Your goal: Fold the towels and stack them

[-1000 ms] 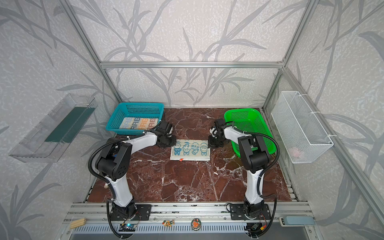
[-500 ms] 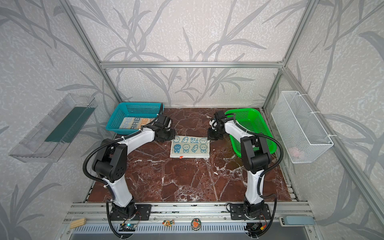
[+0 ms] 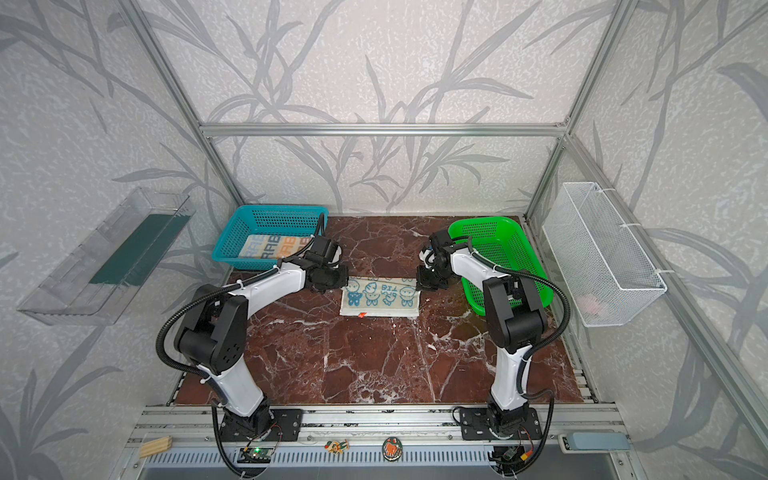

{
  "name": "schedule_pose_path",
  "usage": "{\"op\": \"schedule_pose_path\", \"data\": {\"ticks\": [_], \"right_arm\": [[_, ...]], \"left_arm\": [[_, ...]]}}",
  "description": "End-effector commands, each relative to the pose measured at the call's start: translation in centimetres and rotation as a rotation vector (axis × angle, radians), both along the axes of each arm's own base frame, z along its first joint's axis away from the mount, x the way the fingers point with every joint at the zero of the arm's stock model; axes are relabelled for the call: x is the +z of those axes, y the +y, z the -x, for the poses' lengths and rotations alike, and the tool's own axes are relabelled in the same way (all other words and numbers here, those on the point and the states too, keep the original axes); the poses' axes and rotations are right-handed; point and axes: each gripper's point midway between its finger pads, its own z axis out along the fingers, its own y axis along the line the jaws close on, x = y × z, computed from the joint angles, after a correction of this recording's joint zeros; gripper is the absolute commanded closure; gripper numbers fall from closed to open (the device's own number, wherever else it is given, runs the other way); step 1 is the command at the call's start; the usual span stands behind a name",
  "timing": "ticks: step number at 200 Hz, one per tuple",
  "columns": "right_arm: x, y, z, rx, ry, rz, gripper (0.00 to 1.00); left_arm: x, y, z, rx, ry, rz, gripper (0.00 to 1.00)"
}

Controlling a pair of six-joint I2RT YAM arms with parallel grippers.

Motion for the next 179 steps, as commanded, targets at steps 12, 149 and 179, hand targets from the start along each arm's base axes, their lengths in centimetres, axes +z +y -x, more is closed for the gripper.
{"op": "schedule_pose_path", "data": {"ticks": [12,149,179], "right_arm": [[0.1,-2.0,1.2,-0.023,0.005,0.068,1.0],[-3.4,-1.7,3.1,-0.004,0.067,0.087,0.87],[-2.9,-1.4,2.8,-0.005,0.057,0.076,0.7]], "left_arm": [[-0.1,2.4,0.8,0.071,-0.009,-0.052,1.0],[-3.1,1.8,2.5,0.056,0.043,-0.027,1.0],[-2.2,0.8,2.9,0.039,0.022,0.004,0.82]]}}
